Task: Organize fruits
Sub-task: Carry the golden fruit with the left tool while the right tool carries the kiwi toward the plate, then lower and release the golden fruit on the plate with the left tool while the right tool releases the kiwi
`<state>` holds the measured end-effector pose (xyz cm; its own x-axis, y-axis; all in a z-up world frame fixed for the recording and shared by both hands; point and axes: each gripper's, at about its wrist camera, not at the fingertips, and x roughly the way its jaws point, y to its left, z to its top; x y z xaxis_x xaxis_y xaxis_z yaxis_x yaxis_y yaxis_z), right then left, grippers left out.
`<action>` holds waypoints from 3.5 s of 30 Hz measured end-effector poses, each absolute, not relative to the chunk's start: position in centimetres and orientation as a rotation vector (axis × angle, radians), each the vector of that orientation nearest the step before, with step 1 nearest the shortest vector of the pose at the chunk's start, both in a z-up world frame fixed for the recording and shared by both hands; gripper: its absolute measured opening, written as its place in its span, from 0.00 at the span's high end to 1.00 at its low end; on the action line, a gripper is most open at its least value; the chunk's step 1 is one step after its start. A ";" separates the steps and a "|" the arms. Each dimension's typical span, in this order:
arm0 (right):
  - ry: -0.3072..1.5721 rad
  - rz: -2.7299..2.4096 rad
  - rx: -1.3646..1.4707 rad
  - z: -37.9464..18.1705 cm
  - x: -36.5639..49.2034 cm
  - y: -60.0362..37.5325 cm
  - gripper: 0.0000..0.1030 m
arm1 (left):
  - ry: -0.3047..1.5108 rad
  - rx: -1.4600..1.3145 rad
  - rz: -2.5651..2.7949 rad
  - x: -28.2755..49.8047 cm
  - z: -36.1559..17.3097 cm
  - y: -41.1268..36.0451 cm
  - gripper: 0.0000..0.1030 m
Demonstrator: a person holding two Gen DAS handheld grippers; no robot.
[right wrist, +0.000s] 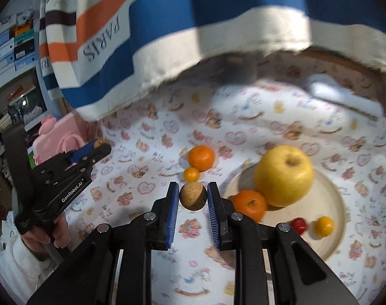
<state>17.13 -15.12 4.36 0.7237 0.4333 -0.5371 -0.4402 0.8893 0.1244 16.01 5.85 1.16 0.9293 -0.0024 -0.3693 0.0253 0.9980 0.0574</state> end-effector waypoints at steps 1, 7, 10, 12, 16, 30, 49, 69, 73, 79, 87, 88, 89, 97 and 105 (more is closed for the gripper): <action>0.579 0.472 -0.010 4.6 17.0 -15.8 0.77 | 0.378 0.061 -0.013 16.0 1.2 5.8 0.78; 0.534 0.417 0.020 5.0 16.3 -19.8 0.77 | 0.376 0.063 -0.013 16.0 1.2 5.8 0.78; 0.504 0.393 0.024 4.8 15.8 -21.3 0.77 | 0.376 0.063 -0.015 16.0 1.2 5.8 0.78; 0.494 0.381 0.038 4.7 15.8 -22.1 0.77 | 0.373 0.064 -0.009 15.9 1.2 5.8 0.78; 0.508 0.380 0.065 4.5 16.0 -23.2 0.77 | 0.373 0.069 -0.012 15.9 1.3 5.8 0.78; 0.489 0.334 0.134 5.2 15.8 -25.9 0.77 | 0.334 0.063 -0.099 13.9 3.8 4.4 0.78; 0.545 0.269 0.138 5.3 16.4 -27.1 0.77 | 0.414 0.131 -0.425 13.7 6.7 -7.4 0.78; 0.809 0.273 0.141 0.9 19.9 -26.8 0.77 | 0.745 0.235 -0.563 16.6 -1.5 -15.8 0.78; 0.851 0.246 0.138 -0.2 20.7 -26.6 0.77 | 0.763 0.231 -0.571 16.9 -2.4 -15.9 0.78; 0.855 0.220 0.125 -0.6 20.8 -26.6 0.77 | 0.749 0.241 -0.561 16.9 -2.5 -15.9 0.78; 0.856 0.189 0.133 -0.7 21.0 -27.2 0.77 | 0.750 0.258 -0.556 17.1 -3.0 -16.0 0.78; 0.854 0.188 0.133 -0.6 21.0 -27.2 0.77 | 0.753 0.253 -0.558 17.1 -3.1 -16.0 0.78; 0.853 0.190 0.133 -0.6 21.0 -27.2 0.77 | 0.755 0.246 -0.557 17.1 -3.0 -15.9 0.78; 0.854 0.186 0.123 -0.6 20.8 -27.0 0.77 | 0.733 0.254 -0.555 16.5 -2.7 -15.9 0.78; 0.863 0.173 0.126 -1.0 21.1 -27.2 0.77 | 0.699 0.286 -0.527 16.1 -2.6 -16.0 0.59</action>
